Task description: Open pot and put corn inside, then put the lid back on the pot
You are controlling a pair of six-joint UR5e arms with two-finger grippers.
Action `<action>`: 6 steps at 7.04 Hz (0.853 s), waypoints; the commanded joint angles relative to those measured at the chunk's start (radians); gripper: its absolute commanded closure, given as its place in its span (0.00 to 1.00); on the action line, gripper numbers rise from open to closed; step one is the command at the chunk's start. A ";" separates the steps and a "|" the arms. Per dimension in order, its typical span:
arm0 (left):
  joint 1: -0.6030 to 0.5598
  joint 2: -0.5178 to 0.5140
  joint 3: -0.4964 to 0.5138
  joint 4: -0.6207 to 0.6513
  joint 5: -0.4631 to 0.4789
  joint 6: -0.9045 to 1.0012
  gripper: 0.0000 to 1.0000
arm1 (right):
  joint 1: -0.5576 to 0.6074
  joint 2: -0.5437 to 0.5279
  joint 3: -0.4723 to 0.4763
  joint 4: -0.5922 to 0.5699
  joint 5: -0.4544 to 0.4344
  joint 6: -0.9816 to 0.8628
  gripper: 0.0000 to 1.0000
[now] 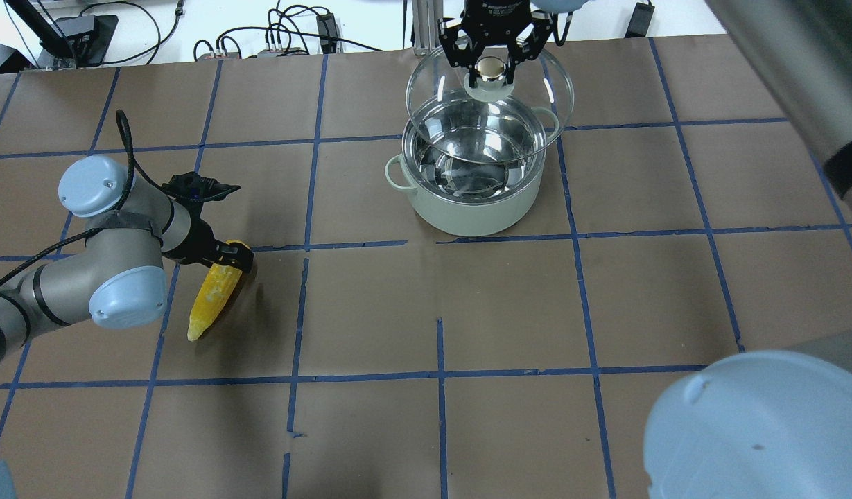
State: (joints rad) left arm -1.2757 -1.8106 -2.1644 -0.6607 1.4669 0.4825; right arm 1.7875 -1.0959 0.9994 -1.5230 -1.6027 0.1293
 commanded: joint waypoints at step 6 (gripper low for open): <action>-0.031 0.169 0.333 -0.546 0.082 -0.172 0.78 | -0.148 -0.241 0.110 0.236 0.006 -0.255 0.87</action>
State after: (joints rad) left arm -1.2921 -1.6755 -1.9515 -1.0109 1.5370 0.3900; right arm 1.6448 -1.2744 1.0331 -1.2954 -1.6189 -0.1209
